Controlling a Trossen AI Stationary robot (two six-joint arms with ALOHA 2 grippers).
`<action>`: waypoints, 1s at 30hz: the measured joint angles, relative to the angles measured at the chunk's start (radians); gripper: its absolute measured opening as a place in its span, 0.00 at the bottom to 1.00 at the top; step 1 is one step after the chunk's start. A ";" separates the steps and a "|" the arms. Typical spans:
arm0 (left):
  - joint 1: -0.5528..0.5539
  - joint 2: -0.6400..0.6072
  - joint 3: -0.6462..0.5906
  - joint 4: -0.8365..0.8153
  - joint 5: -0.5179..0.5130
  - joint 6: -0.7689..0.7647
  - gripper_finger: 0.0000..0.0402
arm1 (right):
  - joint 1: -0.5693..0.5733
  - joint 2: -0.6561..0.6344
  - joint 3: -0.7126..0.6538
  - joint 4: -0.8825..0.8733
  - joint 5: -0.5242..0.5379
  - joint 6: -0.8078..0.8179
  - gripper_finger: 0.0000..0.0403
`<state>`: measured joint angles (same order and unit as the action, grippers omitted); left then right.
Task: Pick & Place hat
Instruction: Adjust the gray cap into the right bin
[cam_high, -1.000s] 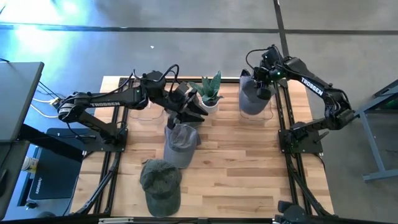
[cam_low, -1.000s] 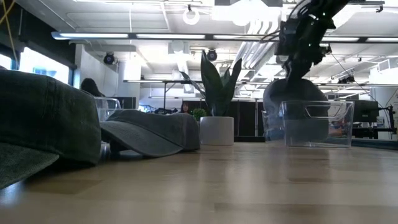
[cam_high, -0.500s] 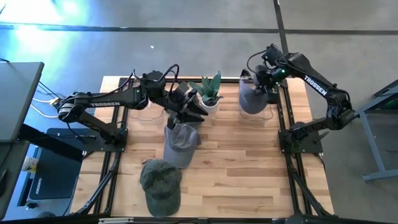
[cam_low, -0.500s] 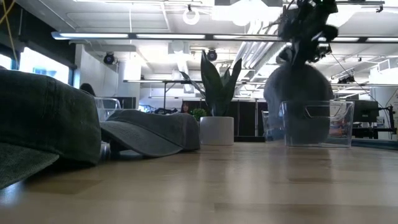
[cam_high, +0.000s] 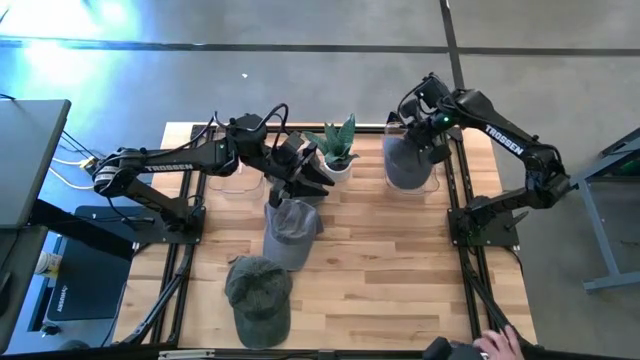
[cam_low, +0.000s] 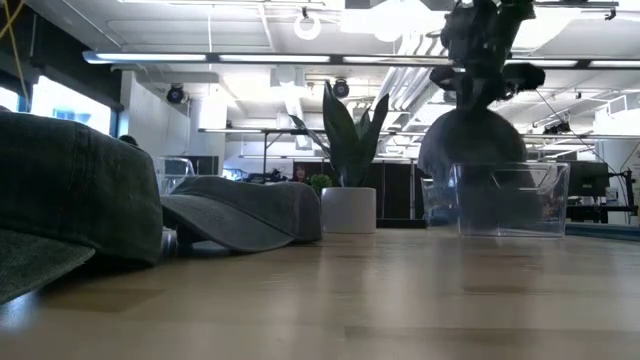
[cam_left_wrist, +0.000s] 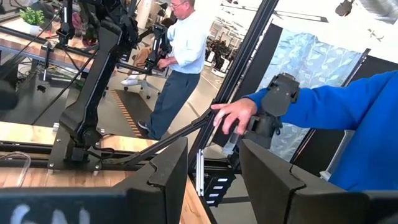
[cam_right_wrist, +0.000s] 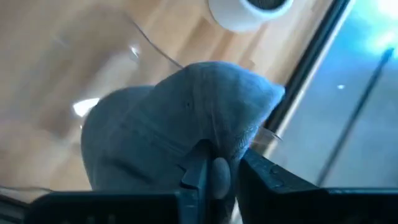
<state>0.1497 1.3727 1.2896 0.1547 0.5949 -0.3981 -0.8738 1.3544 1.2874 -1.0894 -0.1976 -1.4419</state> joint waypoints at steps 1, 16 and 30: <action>0.000 0.000 0.000 0.000 0.000 0.000 0.36 | 0.000 0.000 -0.016 0.036 0.021 -0.009 0.17; 0.000 0.000 0.000 0.000 -0.002 0.000 0.36 | -0.023 0.000 -0.143 0.316 0.205 0.045 0.19; 0.000 0.000 0.000 0.000 -0.001 0.000 0.36 | 0.019 0.037 0.054 0.089 0.190 0.590 0.34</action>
<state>0.1497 1.3727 1.2896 0.1547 0.5935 -0.3981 -0.8547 1.3912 1.3415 -1.0000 -0.0079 -0.8522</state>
